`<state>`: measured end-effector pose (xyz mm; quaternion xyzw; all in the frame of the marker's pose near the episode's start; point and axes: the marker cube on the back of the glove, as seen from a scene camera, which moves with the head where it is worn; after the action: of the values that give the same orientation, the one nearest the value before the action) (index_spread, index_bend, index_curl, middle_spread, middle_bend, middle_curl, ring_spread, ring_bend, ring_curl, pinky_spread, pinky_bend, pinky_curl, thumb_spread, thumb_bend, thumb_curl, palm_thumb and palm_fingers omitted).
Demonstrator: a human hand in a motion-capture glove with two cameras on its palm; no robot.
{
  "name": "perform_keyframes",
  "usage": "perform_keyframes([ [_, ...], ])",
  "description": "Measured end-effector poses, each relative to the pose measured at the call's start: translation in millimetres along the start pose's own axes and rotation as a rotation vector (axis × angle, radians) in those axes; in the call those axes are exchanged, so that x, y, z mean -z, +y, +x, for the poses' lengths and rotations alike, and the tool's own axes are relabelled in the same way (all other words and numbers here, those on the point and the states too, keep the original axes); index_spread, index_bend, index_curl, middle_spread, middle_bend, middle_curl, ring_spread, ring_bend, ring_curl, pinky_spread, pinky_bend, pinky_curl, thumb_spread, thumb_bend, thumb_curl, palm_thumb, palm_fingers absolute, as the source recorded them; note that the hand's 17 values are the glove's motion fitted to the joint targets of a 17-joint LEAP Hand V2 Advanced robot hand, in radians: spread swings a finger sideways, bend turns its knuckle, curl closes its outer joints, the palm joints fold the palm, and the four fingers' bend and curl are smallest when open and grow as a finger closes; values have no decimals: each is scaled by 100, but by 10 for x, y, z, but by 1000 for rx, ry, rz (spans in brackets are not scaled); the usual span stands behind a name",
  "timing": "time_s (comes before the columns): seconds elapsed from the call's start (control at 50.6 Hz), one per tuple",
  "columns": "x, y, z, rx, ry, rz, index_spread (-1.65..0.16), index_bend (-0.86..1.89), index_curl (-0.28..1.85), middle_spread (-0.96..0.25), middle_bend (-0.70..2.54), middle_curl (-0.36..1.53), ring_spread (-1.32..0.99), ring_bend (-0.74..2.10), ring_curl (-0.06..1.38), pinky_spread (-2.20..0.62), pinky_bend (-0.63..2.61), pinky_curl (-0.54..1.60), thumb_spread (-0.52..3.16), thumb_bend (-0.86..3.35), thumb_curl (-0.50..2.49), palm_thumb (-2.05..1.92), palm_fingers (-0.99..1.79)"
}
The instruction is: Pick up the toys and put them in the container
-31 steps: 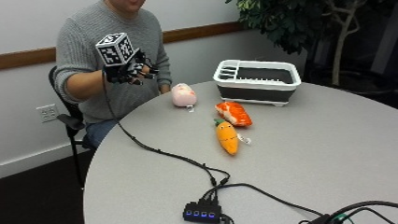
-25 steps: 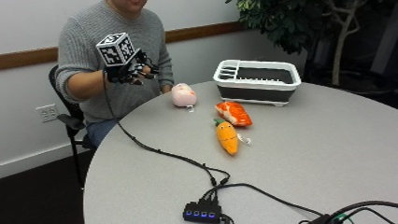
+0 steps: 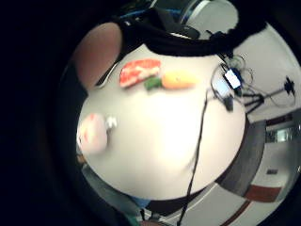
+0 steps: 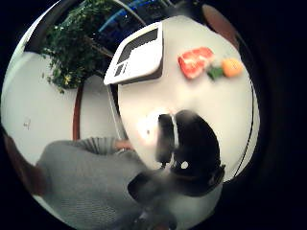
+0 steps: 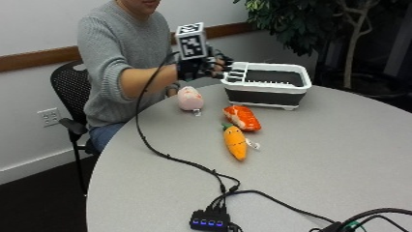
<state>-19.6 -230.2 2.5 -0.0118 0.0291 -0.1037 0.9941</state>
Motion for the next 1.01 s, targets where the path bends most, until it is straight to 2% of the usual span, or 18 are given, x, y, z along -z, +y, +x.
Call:
perform_keyframes([
  [0.04, -57, -390, -37, -56, -87, -33, -35, 18, 27, -21, 16, 17, -19, 34, 17, 5, 67, 28, 152, 2, 17, 0, 2],
  [0.099, -180, -799, -19, -69, -88, -75, -35, 17, 28, -20, 15, 18, -19, 34, 18, 5, 69, 29, 152, 1, 18, -1, -2],
  [0.217, -505, -1180, -3, -97, -27, -119, -35, 18, 29, -21, 15, 19, -19, 32, 19, 5, 72, 31, 151, 0, 20, 0, -6],
  [0.356, -994, -1229, 76, -145, -46, -213, -35, 18, 31, -21, 15, 21, -19, 31, 20, 5, 73, 32, 150, 0, 23, 1, -6],
  [0.435, -1412, -1203, 172, -209, -38, -321, -35, 18, 32, -21, 15, 22, -19, 31, 21, 5, 74, 32, 149, 0, 24, 1, -6],
  [0.514, -1889, -1120, 72, -201, 33, -428, -35, 18, 33, -21, 15, 22, -18, 30, 21, 5, 74, 32, 148, 0, 25, 2, -7],
  [0.593, -1986, -1096, 84, -183, 82, -424, -36, 19, 35, -20, 17, 24, -15, 19, 20, 5, 73, 32, 143, -1, 26, 2, -13],
  [0.712, -1984, -1100, 88, -175, 102, -397, -36, 17, 35, -19, 17, 25, -12, 17, 19, 5, 77, 34, 136, -1, 29, 3, -7],
  [0.83, -1987, -1109, 80, -175, 91, -218, -38, 22, 37, -20, 31, 31, -16, 23, 20, 3, 70, 31, 140, 4, 32, 13, 23],
  [0.87, -1988, -1122, 66, -182, 78, -147, -38, 19, 36, -21, 46, 35, -22, 34, 22, 1, 62, 28, 144, 9, 36, 23, 44],
  [0.89, -1986, -1131, 59, -186, 68, -121, -38, 17, 36, -22, 47, 36, -24, 36, 22, 0, 61, 27, 145, 11, 37, 25, 46],
  [0.929, -1974, -1151, 47, -187, 47, -95, -38, 25, 39, -25, 53, 39, -31, 50, 26, -6, 55, 26, 141, 20, 44, 44, 67],
  [1.008, -1890, -1204, 14, -165, 18, -118, -40, 35, 45, -27, 62, 45, -42, 61, 32, -15, 51, 26, 135, 24, 52, 57, 80],
])
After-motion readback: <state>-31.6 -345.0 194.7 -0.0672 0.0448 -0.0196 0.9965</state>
